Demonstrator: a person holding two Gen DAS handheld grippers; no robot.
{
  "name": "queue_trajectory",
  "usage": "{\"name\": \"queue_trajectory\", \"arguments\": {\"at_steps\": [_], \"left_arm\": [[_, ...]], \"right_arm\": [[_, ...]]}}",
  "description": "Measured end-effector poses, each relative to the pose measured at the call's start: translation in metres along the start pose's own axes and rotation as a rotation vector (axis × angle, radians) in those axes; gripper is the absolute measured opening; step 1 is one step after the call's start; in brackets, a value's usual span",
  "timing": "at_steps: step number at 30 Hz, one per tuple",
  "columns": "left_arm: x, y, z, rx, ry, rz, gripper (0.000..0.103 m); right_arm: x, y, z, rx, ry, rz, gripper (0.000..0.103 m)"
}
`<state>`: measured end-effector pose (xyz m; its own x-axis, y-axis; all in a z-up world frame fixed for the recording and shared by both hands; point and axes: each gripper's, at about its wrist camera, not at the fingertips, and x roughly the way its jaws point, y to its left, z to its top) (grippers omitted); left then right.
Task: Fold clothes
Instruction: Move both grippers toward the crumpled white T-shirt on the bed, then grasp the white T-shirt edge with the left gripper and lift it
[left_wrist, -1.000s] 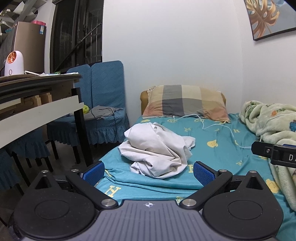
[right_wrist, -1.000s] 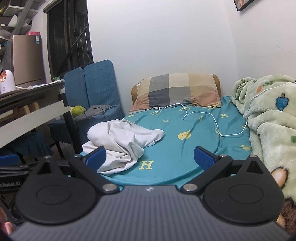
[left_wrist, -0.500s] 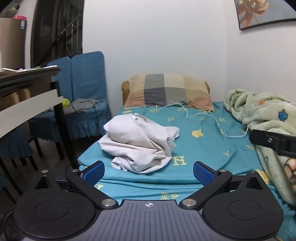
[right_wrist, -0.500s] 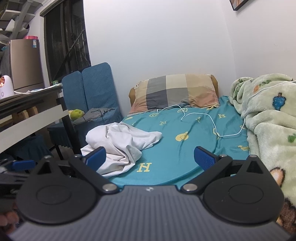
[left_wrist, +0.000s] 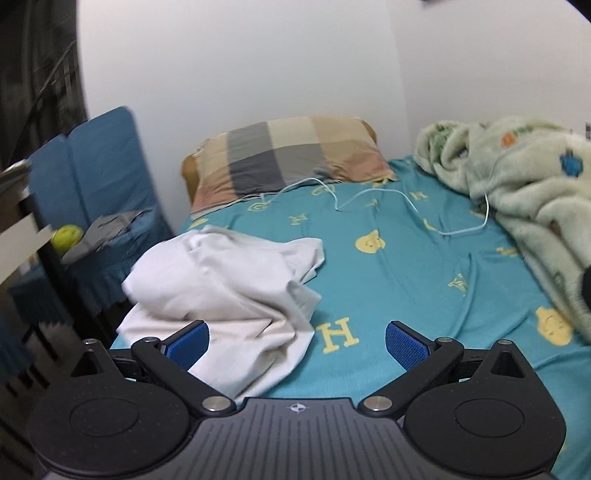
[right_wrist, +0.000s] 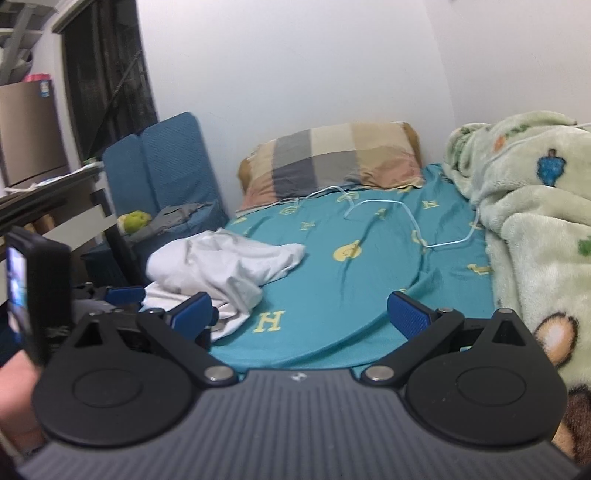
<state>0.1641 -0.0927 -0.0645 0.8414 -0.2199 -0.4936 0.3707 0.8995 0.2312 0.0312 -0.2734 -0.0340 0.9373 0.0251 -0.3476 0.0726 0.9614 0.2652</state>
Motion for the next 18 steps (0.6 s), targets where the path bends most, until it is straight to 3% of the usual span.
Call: {"name": "queue_trajectory", "arguments": {"at_steps": [4,10,18], "left_arm": [[0.052,-0.011,0.013,0.055,0.005,-0.033,0.098],[0.133,-0.028,0.037,0.183,-0.011,-0.010,0.098],[0.250,-0.032,0.061,0.216,0.081,0.014,0.091]], "right_arm": [[0.014,-0.014,0.002,0.057,0.007,-0.019,0.103],[0.037,-0.023,-0.003,0.097,0.041,-0.024,0.103],[0.066,-0.029,-0.011,0.115,0.083,-0.040,0.103]]}}
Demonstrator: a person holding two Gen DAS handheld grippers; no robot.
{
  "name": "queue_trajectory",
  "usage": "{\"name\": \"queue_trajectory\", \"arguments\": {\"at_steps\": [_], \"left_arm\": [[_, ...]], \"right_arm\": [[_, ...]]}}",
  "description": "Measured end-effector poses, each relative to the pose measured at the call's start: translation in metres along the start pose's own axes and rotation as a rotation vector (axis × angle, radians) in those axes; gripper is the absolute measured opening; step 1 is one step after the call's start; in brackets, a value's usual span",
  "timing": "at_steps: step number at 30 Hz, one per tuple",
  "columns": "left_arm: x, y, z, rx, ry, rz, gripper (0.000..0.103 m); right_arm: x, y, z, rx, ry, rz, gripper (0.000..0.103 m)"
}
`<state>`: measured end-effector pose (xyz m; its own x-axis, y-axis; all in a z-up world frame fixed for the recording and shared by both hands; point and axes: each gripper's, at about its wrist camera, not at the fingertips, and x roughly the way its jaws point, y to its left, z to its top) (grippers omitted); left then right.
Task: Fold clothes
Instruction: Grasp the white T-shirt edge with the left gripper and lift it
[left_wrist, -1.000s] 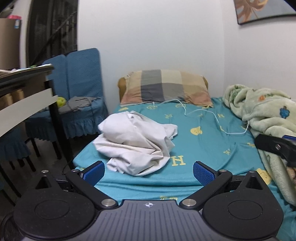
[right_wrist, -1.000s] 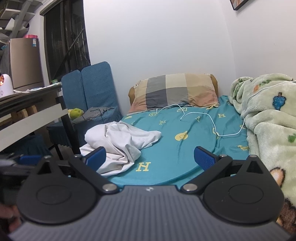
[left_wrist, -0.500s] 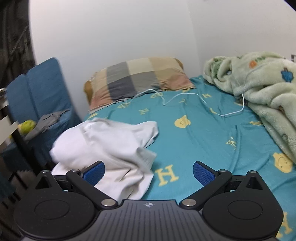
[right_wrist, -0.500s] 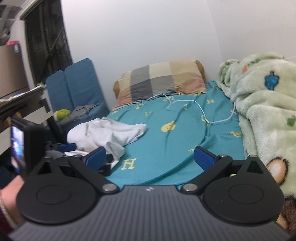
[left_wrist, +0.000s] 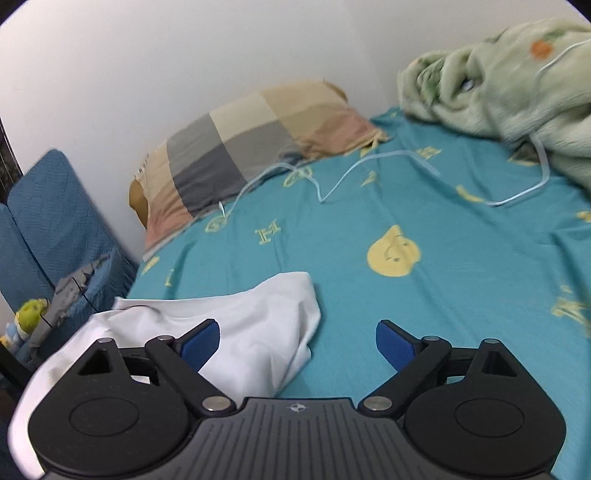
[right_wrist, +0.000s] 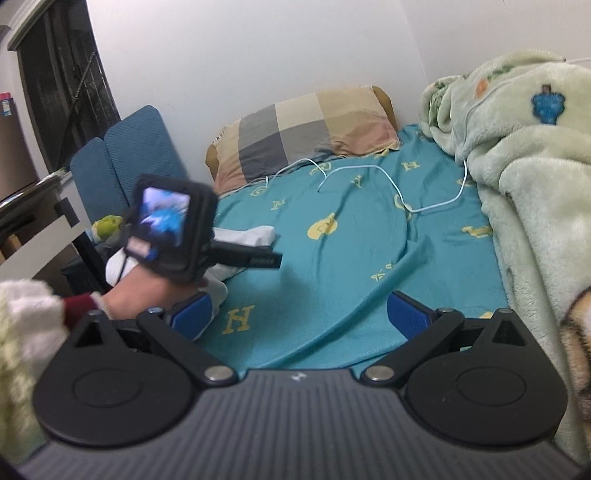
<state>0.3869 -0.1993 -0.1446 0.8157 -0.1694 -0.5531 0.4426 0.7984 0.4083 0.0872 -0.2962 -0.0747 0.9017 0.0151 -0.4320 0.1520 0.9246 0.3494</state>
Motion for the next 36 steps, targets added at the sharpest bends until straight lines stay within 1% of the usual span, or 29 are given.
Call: {"name": "queue_trajectory", "arguments": {"at_steps": [2,4,6,7,10,13,17,21,23,26,28,30,33,35,36], "left_arm": [[0.026,0.005,0.003,-0.030,0.037,-0.011,0.085],[0.043,0.010,0.001,-0.058,0.060,-0.014,0.067],[0.049,0.015,-0.002,-0.084,0.066,-0.004,0.022],[0.049,0.019,-0.003,-0.102,0.059,-0.005,0.005],[0.032,0.026,-0.006,-0.137,0.031,-0.026,0.003],[-0.016,0.032,-0.009,-0.140,-0.028,-0.052,0.002],[-0.103,0.051,-0.015,-0.181,-0.104,-0.107,0.002],[-0.206,0.064,-0.030,-0.222,-0.180,-0.178,0.002],[-0.257,0.070,-0.044,-0.261,-0.212,-0.218,0.002],[-0.328,0.076,-0.077,-0.306,-0.229,-0.259,0.002],[-0.360,0.081,-0.107,-0.346,-0.189,-0.262,0.002],[-0.374,0.083,-0.138,-0.377,-0.092,-0.242,0.002],[-0.370,0.092,-0.176,-0.406,0.072,-0.188,0.003],[-0.360,0.102,-0.192,-0.459,0.174,-0.181,0.003],[-0.357,0.108,-0.197,-0.484,0.205,-0.180,0.003]], "right_arm": [[0.008,-0.002,-0.002,0.000,0.015,-0.011,0.103],[0.015,-0.006,-0.005,0.005,0.025,-0.020,0.103],[0.021,-0.009,-0.006,0.013,0.035,-0.029,0.103],[0.023,-0.010,-0.007,0.018,0.037,-0.031,0.103],[0.026,-0.011,-0.009,0.019,0.037,-0.033,0.103],[0.025,-0.011,-0.008,0.014,0.029,-0.028,0.103],[0.014,-0.008,-0.005,0.006,-0.006,-0.018,0.103],[-0.001,-0.001,0.001,-0.025,-0.046,0.003,0.103],[-0.010,0.002,0.004,-0.033,-0.067,0.014,0.103],[-0.024,0.003,0.010,-0.023,-0.089,0.036,0.103],[-0.034,0.004,0.013,-0.007,-0.098,0.056,0.103],[-0.041,0.004,0.016,0.009,-0.104,0.073,0.103],[-0.045,0.003,0.017,0.034,-0.086,0.099,0.103],[-0.043,0.001,0.016,0.046,-0.057,0.113,0.103],[-0.040,0.000,0.015,0.057,-0.036,0.116,0.103]]}}
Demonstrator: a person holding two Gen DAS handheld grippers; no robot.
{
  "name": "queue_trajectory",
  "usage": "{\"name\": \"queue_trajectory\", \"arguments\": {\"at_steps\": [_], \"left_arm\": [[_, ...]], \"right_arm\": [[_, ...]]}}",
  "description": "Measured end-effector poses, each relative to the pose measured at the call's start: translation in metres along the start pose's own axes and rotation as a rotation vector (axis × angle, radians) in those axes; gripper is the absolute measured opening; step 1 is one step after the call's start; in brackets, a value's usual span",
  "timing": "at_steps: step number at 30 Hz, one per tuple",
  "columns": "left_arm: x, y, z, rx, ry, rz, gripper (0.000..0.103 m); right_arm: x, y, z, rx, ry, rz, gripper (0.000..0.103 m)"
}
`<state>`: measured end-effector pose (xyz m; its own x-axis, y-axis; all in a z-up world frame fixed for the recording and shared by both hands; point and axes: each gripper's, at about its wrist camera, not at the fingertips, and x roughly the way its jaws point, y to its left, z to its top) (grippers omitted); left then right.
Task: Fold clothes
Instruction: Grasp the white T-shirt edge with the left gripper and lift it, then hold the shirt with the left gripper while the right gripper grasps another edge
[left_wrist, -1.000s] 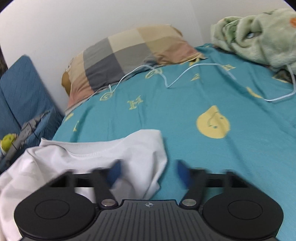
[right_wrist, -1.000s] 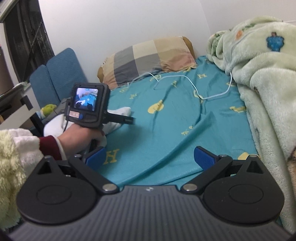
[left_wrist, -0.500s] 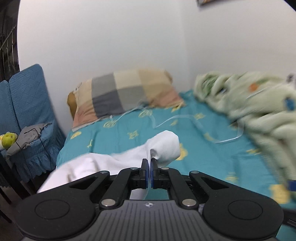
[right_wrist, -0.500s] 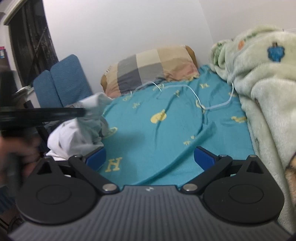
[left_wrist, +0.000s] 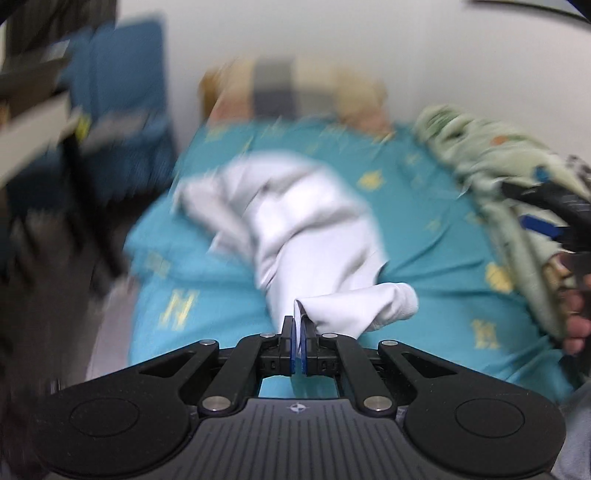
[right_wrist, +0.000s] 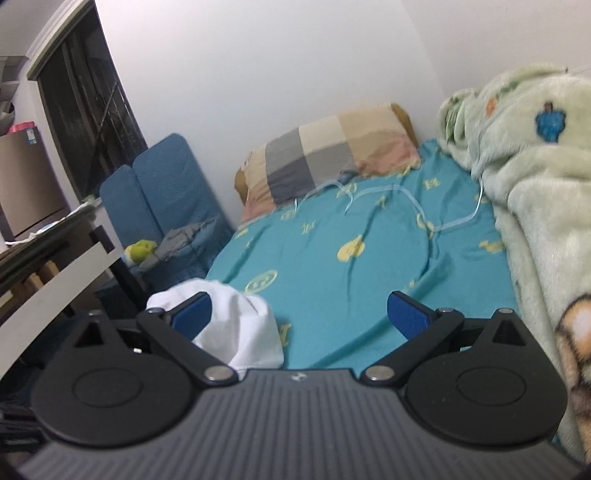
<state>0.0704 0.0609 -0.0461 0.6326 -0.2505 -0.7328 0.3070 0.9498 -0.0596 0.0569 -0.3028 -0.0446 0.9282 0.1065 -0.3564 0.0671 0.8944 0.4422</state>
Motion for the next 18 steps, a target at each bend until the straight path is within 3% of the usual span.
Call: {"name": "queue_trajectory", "arguments": {"at_steps": [4,6,9,11,13,16,18], "left_arm": [[-0.008,0.016,-0.001,-0.081,0.007,-0.034,0.007],[-0.017,0.011,-0.004,-0.089,-0.008,-0.056,0.016],[-0.024,0.003,-0.006,-0.102,-0.033,-0.060,0.021],[-0.028,-0.002,-0.005,-0.112,-0.056,-0.067,0.029],[-0.034,-0.008,-0.004,-0.100,-0.112,-0.079,0.046],[-0.041,-0.023,-0.004,-0.044,-0.184,-0.101,0.056],[-0.036,-0.041,-0.005,0.022,-0.179,-0.129,0.059]], "right_arm": [[0.015,-0.011,-0.008,0.068,0.100,0.019,0.103],[0.021,-0.014,-0.012,0.089,0.146,0.046,0.103],[0.031,-0.009,-0.018,0.065,0.200,0.075,0.103],[0.039,-0.003,-0.022,0.036,0.243,0.089,0.097],[0.049,0.004,-0.021,0.008,0.301,0.099,0.095],[0.068,0.015,-0.008,-0.056,0.382,0.101,0.084],[0.079,0.018,0.004,-0.068,0.394,0.100,0.084]]}}
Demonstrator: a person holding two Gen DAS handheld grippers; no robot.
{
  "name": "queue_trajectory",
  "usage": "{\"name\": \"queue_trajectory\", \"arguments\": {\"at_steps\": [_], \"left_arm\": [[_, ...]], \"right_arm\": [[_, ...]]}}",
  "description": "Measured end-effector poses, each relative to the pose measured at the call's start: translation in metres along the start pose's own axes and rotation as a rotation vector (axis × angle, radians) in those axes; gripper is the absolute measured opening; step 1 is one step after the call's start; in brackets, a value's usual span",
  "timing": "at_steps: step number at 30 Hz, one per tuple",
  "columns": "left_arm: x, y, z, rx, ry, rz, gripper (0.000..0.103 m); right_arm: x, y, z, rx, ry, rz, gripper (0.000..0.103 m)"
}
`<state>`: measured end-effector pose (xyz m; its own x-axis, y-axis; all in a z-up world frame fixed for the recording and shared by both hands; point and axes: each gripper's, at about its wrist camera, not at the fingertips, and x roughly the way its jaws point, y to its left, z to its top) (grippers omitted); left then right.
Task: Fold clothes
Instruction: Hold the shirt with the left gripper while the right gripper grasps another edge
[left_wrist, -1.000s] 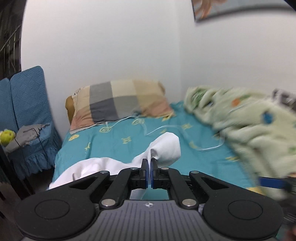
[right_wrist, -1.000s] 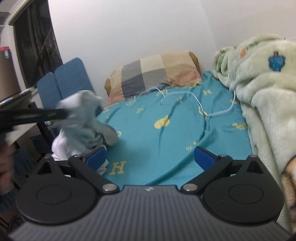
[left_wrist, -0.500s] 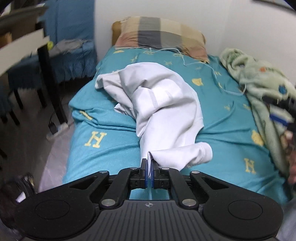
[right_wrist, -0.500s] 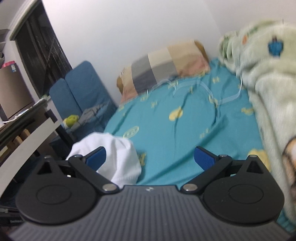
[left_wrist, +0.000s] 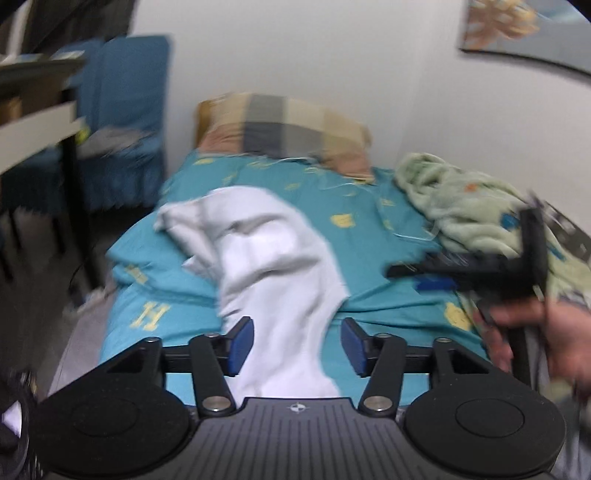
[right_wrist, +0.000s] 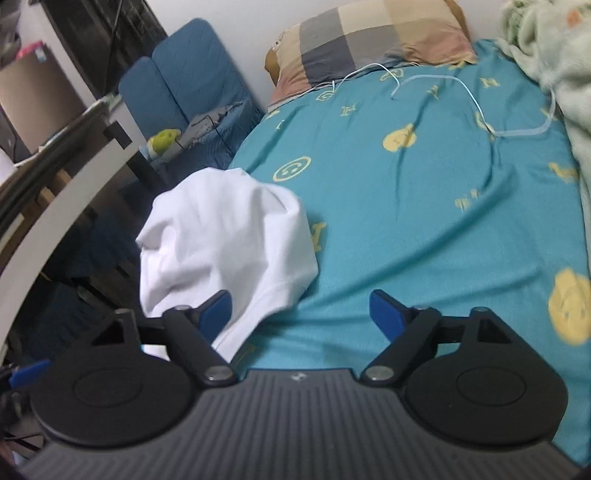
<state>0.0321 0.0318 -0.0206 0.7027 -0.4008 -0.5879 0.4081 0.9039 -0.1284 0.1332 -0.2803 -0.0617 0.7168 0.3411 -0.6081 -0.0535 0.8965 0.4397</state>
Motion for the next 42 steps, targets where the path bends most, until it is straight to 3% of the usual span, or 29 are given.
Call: {"name": "queue_trajectory", "arguments": {"at_steps": [3,7,10,12,15,17,18,19,22,27,31,36,42], "left_arm": [[0.030,-0.023,-0.007,0.080,0.069,-0.020,0.059],[0.075,-0.051,-0.024,0.222,0.186,-0.022,0.063],[0.101,-0.066,-0.040,0.342,0.245,-0.011,0.064],[0.110,-0.065,-0.045,0.363,0.273,0.010,0.063],[0.119,-0.062,-0.052,0.377,0.311,0.046,0.056],[0.122,-0.056,-0.053,0.367,0.323,0.066,0.032],[0.119,-0.051,-0.049,0.344,0.315,0.071,0.007],[0.115,-0.045,-0.045,0.309,0.297,0.065,0.004],[0.092,-0.028,-0.029,0.165,0.187,0.040,0.003],[0.043,0.004,0.003,-0.069,-0.062,0.028,0.003],[0.014,0.023,0.015,-0.175,-0.195,0.050,0.003],[0.002,0.040,0.022,-0.270,-0.222,0.042,0.003],[0.005,0.045,0.015,-0.282,-0.194,0.028,0.003]], "right_arm": [[0.013,-0.010,0.013,0.032,0.007,0.017,0.083],[0.033,-0.032,-0.001,0.102,0.016,-0.015,0.077],[0.043,-0.042,-0.006,0.205,0.029,0.022,0.075],[0.041,-0.039,-0.002,0.189,0.000,0.038,0.075],[0.041,-0.035,0.003,0.120,-0.038,0.022,0.075],[0.043,-0.036,0.004,0.106,-0.041,0.024,0.075],[0.046,-0.039,0.003,0.116,-0.031,0.034,0.075],[0.048,-0.041,0.002,0.125,-0.023,0.043,0.075],[0.049,-0.042,-0.003,0.126,-0.017,0.055,0.075],[0.050,-0.032,-0.012,0.094,0.001,0.104,0.075],[0.053,-0.014,-0.022,0.029,0.036,0.152,0.076],[0.061,0.004,-0.032,-0.033,0.054,0.173,0.076],[0.082,0.010,-0.028,-0.103,-0.029,0.091,0.075]]}}
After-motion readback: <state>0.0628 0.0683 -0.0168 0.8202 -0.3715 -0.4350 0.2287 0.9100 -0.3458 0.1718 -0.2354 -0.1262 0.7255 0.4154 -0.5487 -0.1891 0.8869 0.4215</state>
